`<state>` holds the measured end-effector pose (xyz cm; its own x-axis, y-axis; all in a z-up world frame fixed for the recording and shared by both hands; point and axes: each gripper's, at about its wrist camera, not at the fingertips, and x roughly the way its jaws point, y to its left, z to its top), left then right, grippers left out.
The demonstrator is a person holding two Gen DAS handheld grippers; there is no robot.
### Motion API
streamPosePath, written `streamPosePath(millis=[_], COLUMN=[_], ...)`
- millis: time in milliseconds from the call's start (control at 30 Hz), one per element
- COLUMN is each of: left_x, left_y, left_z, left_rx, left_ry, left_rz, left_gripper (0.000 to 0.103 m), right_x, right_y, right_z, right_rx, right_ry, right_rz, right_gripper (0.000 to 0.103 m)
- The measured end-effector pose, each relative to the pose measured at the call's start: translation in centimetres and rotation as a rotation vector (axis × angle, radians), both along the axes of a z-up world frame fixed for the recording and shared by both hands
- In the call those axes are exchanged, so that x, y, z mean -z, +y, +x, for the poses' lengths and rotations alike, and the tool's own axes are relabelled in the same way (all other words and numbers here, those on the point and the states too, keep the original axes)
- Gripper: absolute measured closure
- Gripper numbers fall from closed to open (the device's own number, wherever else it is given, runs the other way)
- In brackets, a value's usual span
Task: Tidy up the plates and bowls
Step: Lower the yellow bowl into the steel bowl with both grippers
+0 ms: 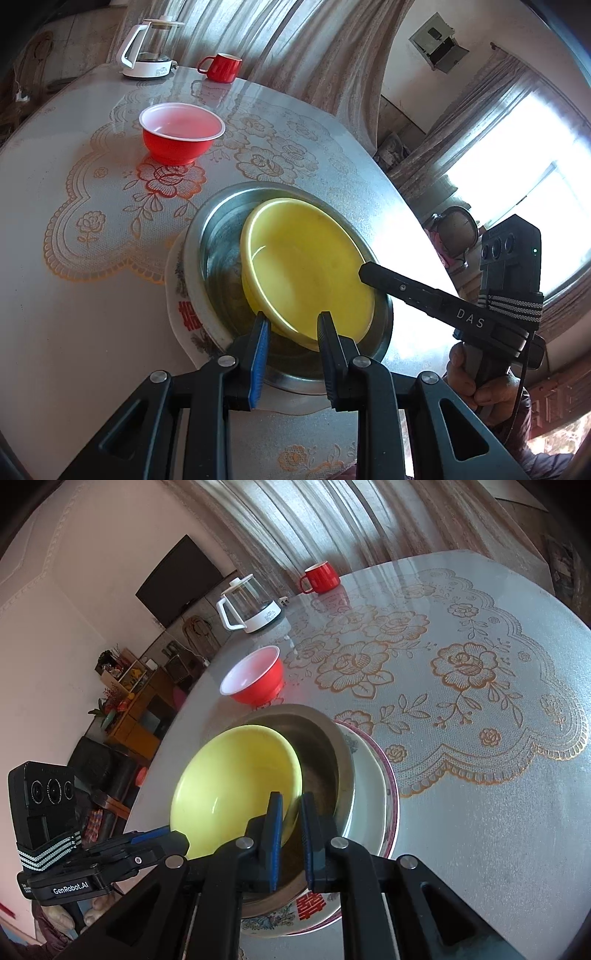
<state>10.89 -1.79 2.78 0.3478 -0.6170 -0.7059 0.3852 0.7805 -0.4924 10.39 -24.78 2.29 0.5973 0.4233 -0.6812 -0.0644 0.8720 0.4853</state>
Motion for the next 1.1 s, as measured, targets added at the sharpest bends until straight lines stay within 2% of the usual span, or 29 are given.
streamPosePath(millis=[233, 467, 733, 1000, 1100], left_x=[0.0, -0.1, -0.1, -0.1, -0.5], left_y=[0.0, -0.2, -0.6, -0.5, -0.7], left_z=[0.1, 0.0, -0.4, -0.4, -0.6], left_rx=[0.002, 0.004, -0.004, -0.016, -0.024], left_ry=[0.006, -0.01, -0.051, -0.054, -0.076], left_rz=[-0.002, 0.01, 0.045, 0.051, 0.074], left_gripper=[0.078, 0.072, 0.072, 0.072, 0.068], right_x=[-0.2, -0.4, -0.4, -0.3, -0.3], right_y=[0.4, 1.2, 1.4, 1.2, 1.2], right_z=[-0.1, -0.4, -0.5, -0.4, -0.5], right_rx=[-0.001, -0.021, -0.023, -0.015, -0.017], right_ry=[-0.013, -0.02, -0.026, -0.025, -0.028], right_rz=[-0.042, -0.123, -0.133, -0.118, -0.116], right_gripper=[0.094, 0.091, 0.091, 0.092, 0.092])
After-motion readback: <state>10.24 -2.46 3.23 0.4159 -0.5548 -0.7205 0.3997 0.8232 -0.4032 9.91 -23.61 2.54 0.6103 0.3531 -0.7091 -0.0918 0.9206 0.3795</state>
